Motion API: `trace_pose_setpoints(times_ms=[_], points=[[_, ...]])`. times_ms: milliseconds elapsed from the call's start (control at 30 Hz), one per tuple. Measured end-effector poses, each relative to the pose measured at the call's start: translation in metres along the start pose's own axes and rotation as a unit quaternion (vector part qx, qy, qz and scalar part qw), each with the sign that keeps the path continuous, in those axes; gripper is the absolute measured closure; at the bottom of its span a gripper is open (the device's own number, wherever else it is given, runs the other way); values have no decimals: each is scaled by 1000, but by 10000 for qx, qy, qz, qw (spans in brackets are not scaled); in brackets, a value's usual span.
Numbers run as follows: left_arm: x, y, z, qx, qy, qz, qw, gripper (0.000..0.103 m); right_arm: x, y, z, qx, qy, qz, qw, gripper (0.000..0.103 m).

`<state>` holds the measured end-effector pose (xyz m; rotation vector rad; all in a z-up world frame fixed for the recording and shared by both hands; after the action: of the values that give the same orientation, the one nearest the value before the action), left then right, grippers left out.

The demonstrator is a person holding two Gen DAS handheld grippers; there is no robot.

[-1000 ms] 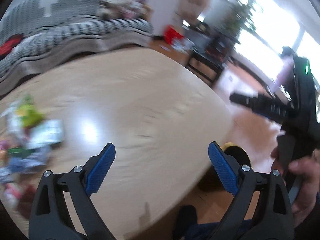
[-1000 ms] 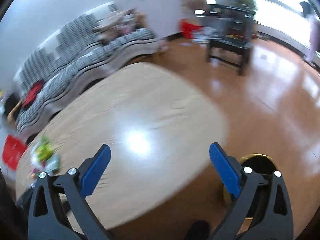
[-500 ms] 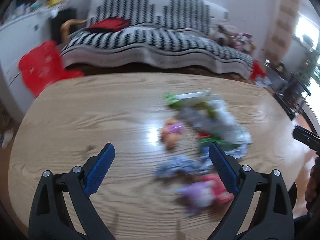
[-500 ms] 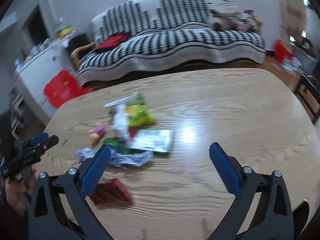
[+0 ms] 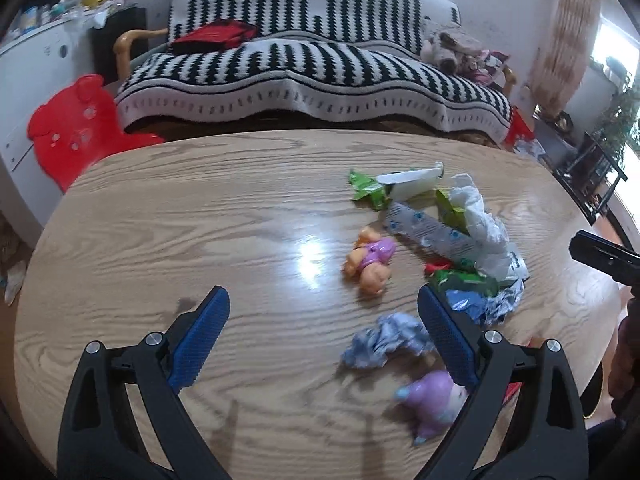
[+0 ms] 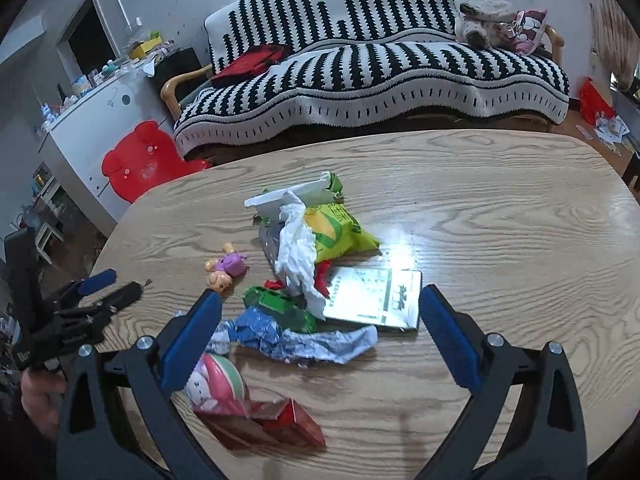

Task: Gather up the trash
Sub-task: 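Grasp the small doll toy with the left tool while the right tool grasps white tissue, then carry the doll toy and white tissue over to the black bin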

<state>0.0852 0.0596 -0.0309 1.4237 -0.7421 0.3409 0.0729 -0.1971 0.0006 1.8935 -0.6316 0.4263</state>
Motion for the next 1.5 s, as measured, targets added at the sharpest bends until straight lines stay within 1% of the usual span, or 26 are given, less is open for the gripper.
trace_pose_setpoints(times_ms=[100, 167, 300, 400, 467, 500, 567, 633, 667, 700, 733, 767, 800, 900, 1033, 1133, 1367, 1433, 1500], points=[[12, -21, 14, -39, -119, -75, 9999, 11, 6, -15, -1, 26, -78, -116, 9999, 8], [14, -36, 21, -78, -176, -181, 9997, 11, 9, -29, 0, 71, -181, -244, 9995, 10], [15, -67, 28, -44, -133, -525, 9985, 11, 13, -55, 1, 93, -351, -458, 9983, 18], [15, -80, 31, -33, -131, -622, 9980, 11, 14, -72, 3, 171, -531, -624, 9965, 23], [16, -85, 32, -44, -131, -649, 9978, 11, 13, -80, 4, 185, -592, -713, 9955, 28], [15, -88, 32, 4, -114, -661, 9977, 11, 13, -85, 4, 166, -598, -766, 9951, 35], [16, -90, 32, 20, -94, -671, 9977, 13, 12, -90, 1, 208, -585, -827, 9946, 42], [17, -92, 33, 17, -124, -646, 9978, 16, 13, -93, -4, 207, -519, -862, 9947, 56], [18, -93, 33, 24, -136, -648, 9978, 19, 11, -93, -5, 209, -500, -867, 9948, 62], [18, -95, 33, 43, -146, -668, 9976, 28, 10, -93, -6, 255, -487, -887, 9945, 76], [17, -97, 34, 32, -150, -718, 9973, 42, 10, -92, -8, 304, -469, -905, 9943, 79], [17, -99, 34, -6, -149, -785, 9968, 50, 11, -91, -9, 302, -453, -881, 9946, 81], [15, -100, 36, -77, -142, -862, 9961, 64, 11, -88, -10, 294, -402, -830, 9953, 84], [19, -91, 36, -29, -130, -753, 9971, 64, 13, -75, -13, 423, -384, -683, 9960, 84], [27, -72, 35, -103, -30, -521, 9986, 64, 17, -58, -13, 513, -377, -513, 9967, 84], [29, -61, 38, -153, -23, -405, 9991, 64, 18, -51, -11, 532, -378, -484, 9967, 84], [34, -52, 54, -182, -61, -383, 9991, 64, 18, -34, 7, 334, -408, -417, 9977, 84], [39, -46, 65, -304, -43, -331, 9990, 64, 17, -22, 19, 239, -425, -343, 9982, 84], [45, -37, 84, -427, -152, -208, 9988, 64, 17, -7, 33, 131, -463, -246, 9985, 84]])
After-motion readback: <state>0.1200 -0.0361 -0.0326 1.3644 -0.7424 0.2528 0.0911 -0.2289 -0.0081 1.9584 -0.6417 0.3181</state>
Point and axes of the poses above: each gripper's, at about its wrist camera, not at the fingertips, and y roughly against the way its jaws point, z to its right, x to its top, the point moved 3 cm from there along -y, roughly the way its jaws point, and after that the axes turned 11 degrees about -y, right-handed, at the moved point
